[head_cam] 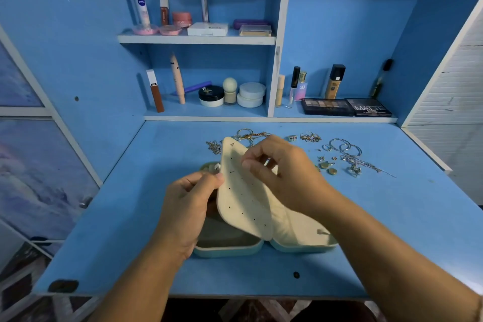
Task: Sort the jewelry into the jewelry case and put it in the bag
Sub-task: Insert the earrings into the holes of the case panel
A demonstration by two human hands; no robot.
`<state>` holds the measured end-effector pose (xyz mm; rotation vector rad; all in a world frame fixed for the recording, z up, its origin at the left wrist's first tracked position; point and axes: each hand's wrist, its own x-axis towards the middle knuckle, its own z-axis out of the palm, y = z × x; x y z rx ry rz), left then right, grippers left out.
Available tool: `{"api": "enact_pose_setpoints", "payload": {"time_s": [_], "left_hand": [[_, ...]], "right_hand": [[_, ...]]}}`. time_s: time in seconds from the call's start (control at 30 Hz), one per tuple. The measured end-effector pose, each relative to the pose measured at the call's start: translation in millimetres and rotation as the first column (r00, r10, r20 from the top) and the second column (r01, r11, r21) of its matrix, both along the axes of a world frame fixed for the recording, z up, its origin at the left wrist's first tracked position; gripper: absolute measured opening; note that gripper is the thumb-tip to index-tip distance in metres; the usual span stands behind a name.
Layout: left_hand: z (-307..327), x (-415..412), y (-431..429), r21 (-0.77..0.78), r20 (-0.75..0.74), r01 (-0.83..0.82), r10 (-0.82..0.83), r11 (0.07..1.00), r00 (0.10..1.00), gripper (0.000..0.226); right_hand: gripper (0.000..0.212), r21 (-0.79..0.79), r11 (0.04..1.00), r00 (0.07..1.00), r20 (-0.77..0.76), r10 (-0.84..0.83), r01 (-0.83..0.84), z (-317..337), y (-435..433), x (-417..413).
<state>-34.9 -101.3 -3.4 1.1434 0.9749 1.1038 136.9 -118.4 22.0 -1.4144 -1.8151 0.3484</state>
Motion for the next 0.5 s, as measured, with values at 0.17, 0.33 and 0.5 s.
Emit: {"api": "enact_pose_setpoints", "payload": {"time_s": [0.17, 0.33, 0.5], "left_hand": [[-2, -1, 0, 0.021, 0.022, 0.028, -0.029, 0.999, 0.999, 0.035], [-1, -1, -1, 0.033, 0.009, 0.038, -0.038, 0.999, 0.999, 0.023], [-1, -1, -2, 0.044, 0.006, 0.027, -0.027, 0.999, 1.000, 0.030]], "right_hand": [[0.004, -0.019, 0.999, 0.979, -0.201, -0.036, 0.033, -14, -10, -13], [0.004, 0.000, 0.997, 0.972, -0.223, -0.071, 0.073, -19, -9, -19], [0.005, 0.031, 0.995, 0.975, -0.204, -0.086, 0.094, -17, -11, -20]]}}
